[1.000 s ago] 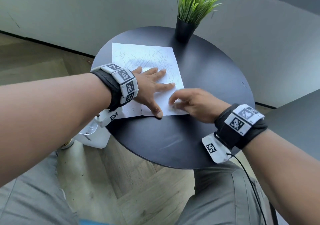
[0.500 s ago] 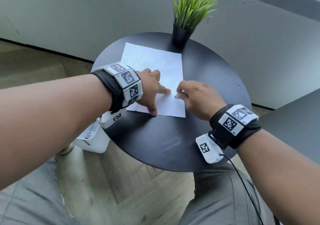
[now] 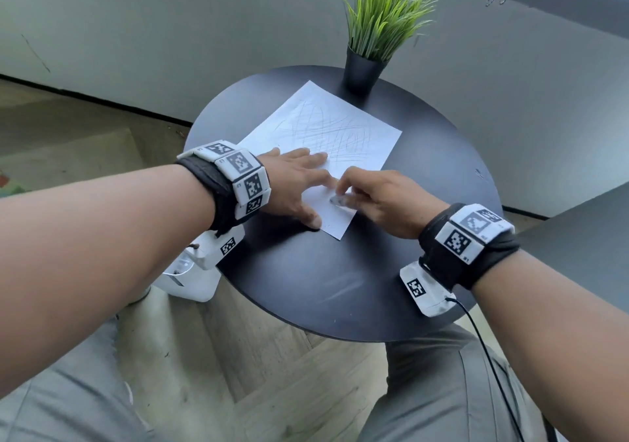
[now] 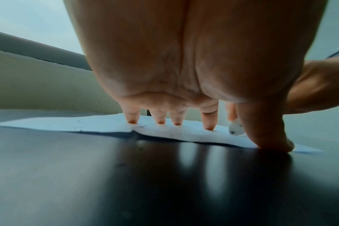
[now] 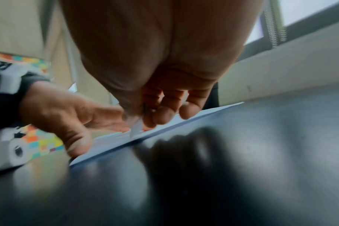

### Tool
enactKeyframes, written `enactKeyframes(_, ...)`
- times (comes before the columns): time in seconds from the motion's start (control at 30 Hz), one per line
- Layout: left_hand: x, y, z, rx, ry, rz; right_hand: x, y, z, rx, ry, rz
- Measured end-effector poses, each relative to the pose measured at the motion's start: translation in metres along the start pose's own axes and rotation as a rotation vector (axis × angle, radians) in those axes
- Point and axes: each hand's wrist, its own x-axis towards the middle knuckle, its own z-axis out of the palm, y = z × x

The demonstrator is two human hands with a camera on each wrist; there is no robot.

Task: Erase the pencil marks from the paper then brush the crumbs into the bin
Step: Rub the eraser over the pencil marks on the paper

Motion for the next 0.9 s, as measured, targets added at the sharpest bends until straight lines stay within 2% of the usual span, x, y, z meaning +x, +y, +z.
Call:
enactKeyframes(0.07,0.001,-0.001,0.001,0.010,0.000,-0.003,0.003,0.009,-0.004,0.035,0.041,0.135)
enactKeyframes(0.13,0.002,-0.004,0.000,0.002,0.005,-0.004,0.004,0.008,-0.002,0.054,0.015,0.159)
enactKeyframes(0.27,0.001,-0.006,-0.002,-0.007,0.002,-0.016,0.006,-0.008,0.007,0.060,-0.174,-0.019)
enactKeyframes(0.4,0.001,-0.005,-0.002,0.011,0.006,-0.031,0.014,-0.006,0.003,0.052,-0.038,0.062)
enactKeyframes(0.43,0.001,-0.005,-0.002,0.011,0.007,-0.034,0.014,-0.006,0.003,0.048,-0.051,0.047)
enactKeyframes(0.53,0.000,-0.004,-0.002,0.011,-0.004,-0.038,0.010,-0.013,0.009,0.078,-0.214,-0.093)
enactKeyframes(0.57,0.000,-0.003,-0.002,0.010,-0.006,-0.036,0.011,-0.014,0.009,0.090,-0.212,-0.095)
enactKeyframes(0.67,0.000,-0.003,-0.003,0.002,0.005,-0.041,0.016,-0.009,0.005,0.057,0.001,0.046)
enactKeyframes(0.7,0.000,-0.003,-0.003,-0.002,0.004,-0.042,0.015,-0.008,0.005,0.044,0.017,0.067)
enactKeyframes(0.83,0.000,-0.004,-0.002,0.008,0.000,-0.039,0.010,-0.012,0.011,0.097,-0.166,-0.073)
enactKeyframes(0.9,0.000,-0.004,-0.002,0.004,0.002,-0.049,0.015,-0.006,0.010,0.071,-0.042,0.030)
